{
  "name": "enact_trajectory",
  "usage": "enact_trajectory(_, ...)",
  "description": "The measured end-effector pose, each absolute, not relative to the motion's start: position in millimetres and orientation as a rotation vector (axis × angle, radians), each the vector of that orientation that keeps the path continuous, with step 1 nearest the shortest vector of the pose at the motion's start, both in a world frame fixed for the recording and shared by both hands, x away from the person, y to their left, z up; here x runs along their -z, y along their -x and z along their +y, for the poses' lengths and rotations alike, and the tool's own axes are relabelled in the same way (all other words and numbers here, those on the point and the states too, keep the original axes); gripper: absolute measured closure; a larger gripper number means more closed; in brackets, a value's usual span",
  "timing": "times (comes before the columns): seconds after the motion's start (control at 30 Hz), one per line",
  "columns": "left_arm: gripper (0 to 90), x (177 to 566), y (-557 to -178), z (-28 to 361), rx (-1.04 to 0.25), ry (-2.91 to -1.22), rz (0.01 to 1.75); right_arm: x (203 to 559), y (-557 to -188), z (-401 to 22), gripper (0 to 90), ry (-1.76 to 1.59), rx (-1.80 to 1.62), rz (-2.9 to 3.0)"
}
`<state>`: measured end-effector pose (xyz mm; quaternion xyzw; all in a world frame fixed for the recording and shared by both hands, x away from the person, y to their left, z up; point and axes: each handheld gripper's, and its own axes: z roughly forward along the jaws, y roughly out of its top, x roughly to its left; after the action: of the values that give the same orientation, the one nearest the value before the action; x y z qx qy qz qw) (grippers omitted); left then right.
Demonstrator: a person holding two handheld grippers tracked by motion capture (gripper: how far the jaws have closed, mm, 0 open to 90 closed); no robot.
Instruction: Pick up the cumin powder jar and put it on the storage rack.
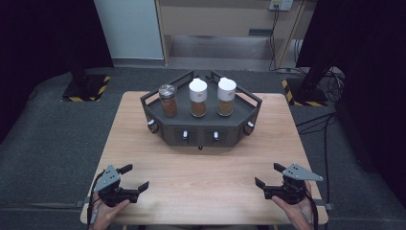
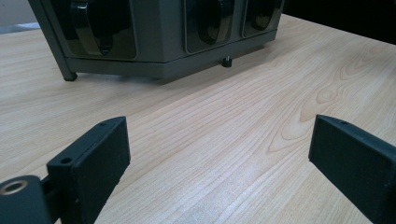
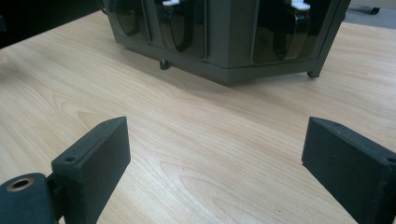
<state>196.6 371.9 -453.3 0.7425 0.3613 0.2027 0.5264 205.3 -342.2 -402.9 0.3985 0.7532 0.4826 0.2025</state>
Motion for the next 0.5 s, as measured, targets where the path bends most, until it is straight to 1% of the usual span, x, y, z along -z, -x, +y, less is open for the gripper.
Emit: enact_trajectory(0.5,4.4,452.8,-197.4,371.4,-0.48,-1.786,0.834,411.4,-208.7,-343.9,8.1,-1.098,-1.326,2.134)
